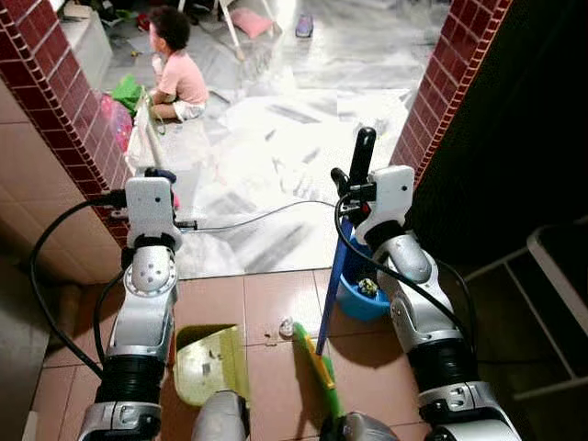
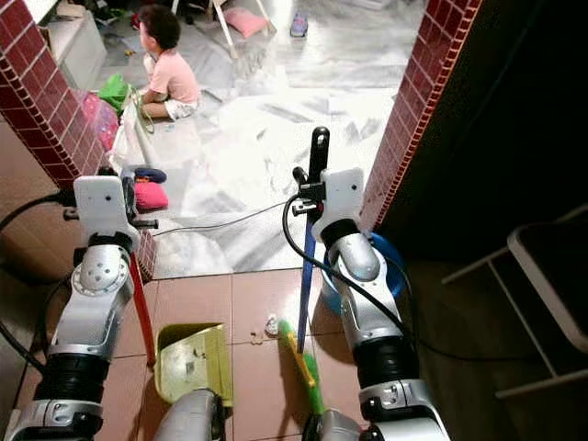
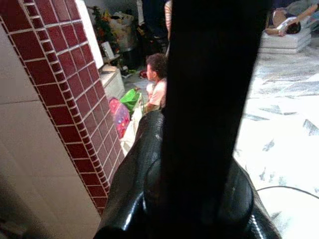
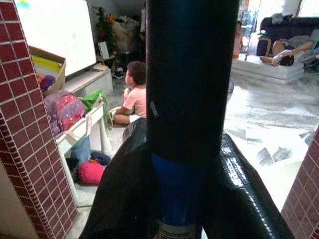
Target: Sweep floor
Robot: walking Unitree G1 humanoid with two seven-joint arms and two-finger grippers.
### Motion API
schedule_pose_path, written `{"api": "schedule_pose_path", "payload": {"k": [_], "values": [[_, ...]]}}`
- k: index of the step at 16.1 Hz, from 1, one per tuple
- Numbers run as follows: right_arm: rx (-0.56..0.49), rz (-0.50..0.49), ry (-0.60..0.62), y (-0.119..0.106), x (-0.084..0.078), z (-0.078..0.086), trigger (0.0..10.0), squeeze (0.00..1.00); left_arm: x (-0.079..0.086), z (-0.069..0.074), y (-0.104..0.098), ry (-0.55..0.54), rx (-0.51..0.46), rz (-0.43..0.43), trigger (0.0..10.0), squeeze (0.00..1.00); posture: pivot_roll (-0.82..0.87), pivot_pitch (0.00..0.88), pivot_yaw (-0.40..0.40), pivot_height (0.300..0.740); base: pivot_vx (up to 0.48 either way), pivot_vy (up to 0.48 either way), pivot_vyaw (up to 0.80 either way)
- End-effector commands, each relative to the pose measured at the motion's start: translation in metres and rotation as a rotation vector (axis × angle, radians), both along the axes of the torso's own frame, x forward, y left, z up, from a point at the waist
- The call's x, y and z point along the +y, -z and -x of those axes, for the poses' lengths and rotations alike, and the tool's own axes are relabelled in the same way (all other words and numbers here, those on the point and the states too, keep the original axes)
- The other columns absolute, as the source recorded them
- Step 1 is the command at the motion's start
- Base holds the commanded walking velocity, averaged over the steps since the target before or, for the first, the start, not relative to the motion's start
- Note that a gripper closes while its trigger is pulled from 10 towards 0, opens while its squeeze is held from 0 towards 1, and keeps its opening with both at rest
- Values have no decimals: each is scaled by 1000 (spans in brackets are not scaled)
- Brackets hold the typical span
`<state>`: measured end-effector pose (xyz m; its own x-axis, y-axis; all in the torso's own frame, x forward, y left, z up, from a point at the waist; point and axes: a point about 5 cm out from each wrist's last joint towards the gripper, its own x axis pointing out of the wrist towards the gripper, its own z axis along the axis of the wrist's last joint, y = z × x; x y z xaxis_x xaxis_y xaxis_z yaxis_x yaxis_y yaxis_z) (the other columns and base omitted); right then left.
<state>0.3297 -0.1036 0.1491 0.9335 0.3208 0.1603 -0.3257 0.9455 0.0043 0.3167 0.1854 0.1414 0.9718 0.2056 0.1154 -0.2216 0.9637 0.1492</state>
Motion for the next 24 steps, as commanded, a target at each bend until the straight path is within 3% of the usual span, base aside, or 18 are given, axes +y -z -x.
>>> {"api": "schedule_pose_path", "payload": {"k": [1, 3, 5, 9, 14, 19, 24], "values": [[-55, 17, -10, -16, 0, -3, 10000, 0, -1, 1, -17, 4, -62, -16, 10000, 0, -1, 93, -30, 740, 0, 0, 0], [-114, 59, 16, -22, -5, -4, 10000, 0, 1, 3, -11, -12, -44, -59, 10000, 0, -7, 89, -32, 740, 0, 0, 0], [-164, 88, 78, -31, -12, -9, 10000, 0, 4, 0, -1, -44, -17, -34, 10000, 0, -13, 89, -40, 740, 0, 0, 0], [-187, 63, 102, -41, -18, -10, 10000, 0, 5, -9, 6, -62, -18, -34, 10000, 0, -42, 103, -54, 740, 0, 0, 0], [-151, 45, 80, -32, -21, -8, 10000, 0, -7, -27, 3, -57, -69, -65, 10000, 0, -93, 185, -58, 740, 0, 0, 0], [-149, 52, 101, -34, -26, -10, 10000, 0, -13, -38, -1, -67, -94, -41, 10000, 0, -128, 268, -61, 740, 0, 0, 0], [-192, -32, 144, -49, -22, -22, 10000, 0, -38, -46, -7, -54, -148, 14, 10000, 0, -154, 298, -69, 740, 0, 0, 0]]}}
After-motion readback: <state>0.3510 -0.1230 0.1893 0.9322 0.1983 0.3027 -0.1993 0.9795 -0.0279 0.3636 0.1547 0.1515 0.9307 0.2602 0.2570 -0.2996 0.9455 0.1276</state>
